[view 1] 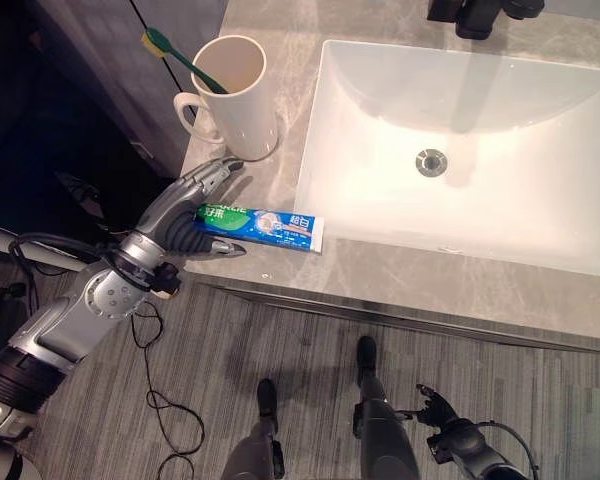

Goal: Put brush and paste in cup on sink, flatten towel.

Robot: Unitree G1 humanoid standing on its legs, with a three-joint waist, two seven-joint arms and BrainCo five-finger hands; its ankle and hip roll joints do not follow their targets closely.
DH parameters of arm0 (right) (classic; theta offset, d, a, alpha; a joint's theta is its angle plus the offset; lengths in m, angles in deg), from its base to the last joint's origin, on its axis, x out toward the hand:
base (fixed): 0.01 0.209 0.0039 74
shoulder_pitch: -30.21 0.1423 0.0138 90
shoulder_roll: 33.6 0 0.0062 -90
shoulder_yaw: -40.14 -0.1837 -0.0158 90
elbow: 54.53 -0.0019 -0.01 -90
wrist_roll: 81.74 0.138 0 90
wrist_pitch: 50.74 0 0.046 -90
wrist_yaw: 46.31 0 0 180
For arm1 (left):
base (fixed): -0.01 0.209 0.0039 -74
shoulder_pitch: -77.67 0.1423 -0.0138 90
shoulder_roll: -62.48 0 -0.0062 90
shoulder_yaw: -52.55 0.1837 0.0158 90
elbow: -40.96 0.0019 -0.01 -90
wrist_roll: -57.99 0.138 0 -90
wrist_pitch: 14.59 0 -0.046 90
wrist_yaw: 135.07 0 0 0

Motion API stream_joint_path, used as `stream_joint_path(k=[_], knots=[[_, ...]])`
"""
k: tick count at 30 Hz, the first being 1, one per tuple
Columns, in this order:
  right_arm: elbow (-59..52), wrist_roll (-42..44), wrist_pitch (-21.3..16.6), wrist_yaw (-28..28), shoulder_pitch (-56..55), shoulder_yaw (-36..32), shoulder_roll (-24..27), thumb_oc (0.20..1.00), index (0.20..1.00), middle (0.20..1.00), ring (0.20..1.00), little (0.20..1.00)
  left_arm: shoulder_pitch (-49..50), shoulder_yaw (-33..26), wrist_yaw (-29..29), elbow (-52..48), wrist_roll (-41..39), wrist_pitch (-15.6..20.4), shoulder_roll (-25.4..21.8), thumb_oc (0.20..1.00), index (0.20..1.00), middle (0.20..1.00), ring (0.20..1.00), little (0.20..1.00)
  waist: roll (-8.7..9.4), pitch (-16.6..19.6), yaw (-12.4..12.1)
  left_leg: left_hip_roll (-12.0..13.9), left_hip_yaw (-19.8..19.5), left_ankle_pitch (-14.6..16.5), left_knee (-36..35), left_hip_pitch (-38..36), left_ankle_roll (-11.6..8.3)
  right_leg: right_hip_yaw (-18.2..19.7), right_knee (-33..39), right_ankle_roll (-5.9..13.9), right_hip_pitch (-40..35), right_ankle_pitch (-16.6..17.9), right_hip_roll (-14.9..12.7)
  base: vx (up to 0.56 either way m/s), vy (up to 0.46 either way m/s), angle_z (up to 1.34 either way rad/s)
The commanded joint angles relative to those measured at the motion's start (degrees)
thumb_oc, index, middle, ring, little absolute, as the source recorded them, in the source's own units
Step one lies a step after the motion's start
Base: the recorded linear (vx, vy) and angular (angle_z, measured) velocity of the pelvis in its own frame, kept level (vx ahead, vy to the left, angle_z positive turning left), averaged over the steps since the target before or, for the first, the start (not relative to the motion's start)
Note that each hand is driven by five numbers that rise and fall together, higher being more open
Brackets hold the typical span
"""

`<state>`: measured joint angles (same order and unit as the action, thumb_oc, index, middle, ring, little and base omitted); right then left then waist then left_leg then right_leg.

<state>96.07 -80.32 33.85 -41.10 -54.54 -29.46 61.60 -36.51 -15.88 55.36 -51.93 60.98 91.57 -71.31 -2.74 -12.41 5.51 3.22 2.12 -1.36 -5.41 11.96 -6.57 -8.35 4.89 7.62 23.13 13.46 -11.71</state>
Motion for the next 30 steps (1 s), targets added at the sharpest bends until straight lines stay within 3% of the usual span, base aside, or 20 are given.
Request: stream_joint_path(k=[1, 5, 7, 11, 18, 22, 25, 30], knots=[[0.1, 1.0, -0.7, 1.3, -1.2, 1.2, 0.2, 1.000, 1.000, 1.000, 1.000, 1.000, 0.3, 1.1, 0.4, 2.6, 2.9, 0.9, -0.9, 0.677, 0.677, 0.677, 0.677, 0.677, 2.67, 0.9, 0.8, -4.3, 0.8, 2.3, 0.4, -0.2, 2.47, 7.5, -3.9, 4.27, 1.9, 0.7, -2.3, 0.00, 0.000, 0.00], [0.3, 1.1, -0.8, 1.5, -1.3, 1.0, 0.1, 1.000, 1.000, 1.000, 1.000, 1.000, -0.2, 1.8, 0.6, 2.8, 4.3, 1.1, -1.8, 0.495, 0.495, 0.495, 0.495, 0.495, 2.71, 1.0, 0.8, -4.3, 0.9, 2.2, 0.4, -0.1, 2.46, 7.7, -3.9, 4.26, 2.0, 0.8, -2.2, 0.00, 0.000, 0.00], [0.7, 1.2, -1.0, 1.6, -1.2, 1.1, -0.1, 1.000, 1.000, 1.000, 1.000, 1.000, -1.4, 3.2, 0.6, 2.8, 7.3, 1.3, -3.4, 0.200, 0.200, 0.200, 0.200, 0.200, 2.74, 1.1, 0.8, -4.3, 1.0, 2.3, 0.4, -0.1, 2.42, 7.7, -3.8, 4.30, 2.0, 0.8, -2.1, 0.00, 0.000, 0.00], [3.2, 1.4, -1.0, 2.0, -1.9, -0.1, -0.5, 1.000, 1.000, 1.000, 1.000, 1.000, -2.1, 5.8, 0.0, 2.8, 11.9, 1.8, -5.5, 0.200, 0.200, 0.200, 0.200, 0.200, 3.14, 1.9, 0.7, -3.9, 1.3, 2.5, 0.4, -0.9, 2.16, 7.6, -3.3, 4.34, 1.1, 0.7, -1.7, 0.01, -0.034, -0.02], [10.3, 2.7, 0.4, 1.4, -4.8, -5.6, -1.0, 1.000, 1.000, 1.000, 1.000, 1.000, 1.0, 5.5, -0.3, 1.6, 13.6, 2.4, -5.0, 0.200, 0.200, 0.200, 0.200, 0.200, 3.51, 7.6, 0.5, -2.4, 1.0, 3.2, 0.4, -4.9, 1.50, 5.9, -1.2, 4.51, -4.7, 0.0, -1.0, 0.06, -0.040, -0.04], [12.8, 3.7, 1.1, 0.9, -5.3, -7.3, -1.5, 1.000, 1.000, 1.000, 1.000, 1.000, 2.3, 4.0, 0.0, 1.3, 14.0, 2.1, -2.7, 0.200, 0.200, 0.200, 0.200, 0.200, 3.62, 9.7, 0.4, -1.9, 1.1, 3.5, 0.4, -6.9, 1.39, 5.3, -0.5, 4.53, -7.0, -0.2, -0.6, 0.07, -0.025, -0.04], [17.2, 12.6, 1.8, 0.6, -5.3, -14.2, -2.4, 1.000, 1.000, 1.000, 1.000, 1.000, 5.7, -1.3, 2.0, 0.6, 13.7, 1.4, 3.0, 0.200, 0.200, 0.200, 0.200, 0.200, 3.91, 13.0, 0.2, -1.6, 2.5, 3.7, 0.4, -9.4, 1.32, 6.0, 0.1, 4.90, -8.4, 0.3, -0.1, 0.04, 0.001, -0.12], [19.7, 22.7, 1.7, 0.8, -5.2, -20.2, -2.5, 1.000, 1.000, 1.000, 1.000, 1.000, 8.5, -5.9, 4.4, 0.6, 13.9, 0.5, 7.2, 0.200, 0.200, 0.200, 0.200, 0.200, 4.59, 14.4, 0.3, -1.6, 4.5, 4.2, 0.4, -11.2, 1.55, 7.7, 0.1, 5.51, -8.5, 0.8, 0.3, 0.01, 0.009, -0.26]])
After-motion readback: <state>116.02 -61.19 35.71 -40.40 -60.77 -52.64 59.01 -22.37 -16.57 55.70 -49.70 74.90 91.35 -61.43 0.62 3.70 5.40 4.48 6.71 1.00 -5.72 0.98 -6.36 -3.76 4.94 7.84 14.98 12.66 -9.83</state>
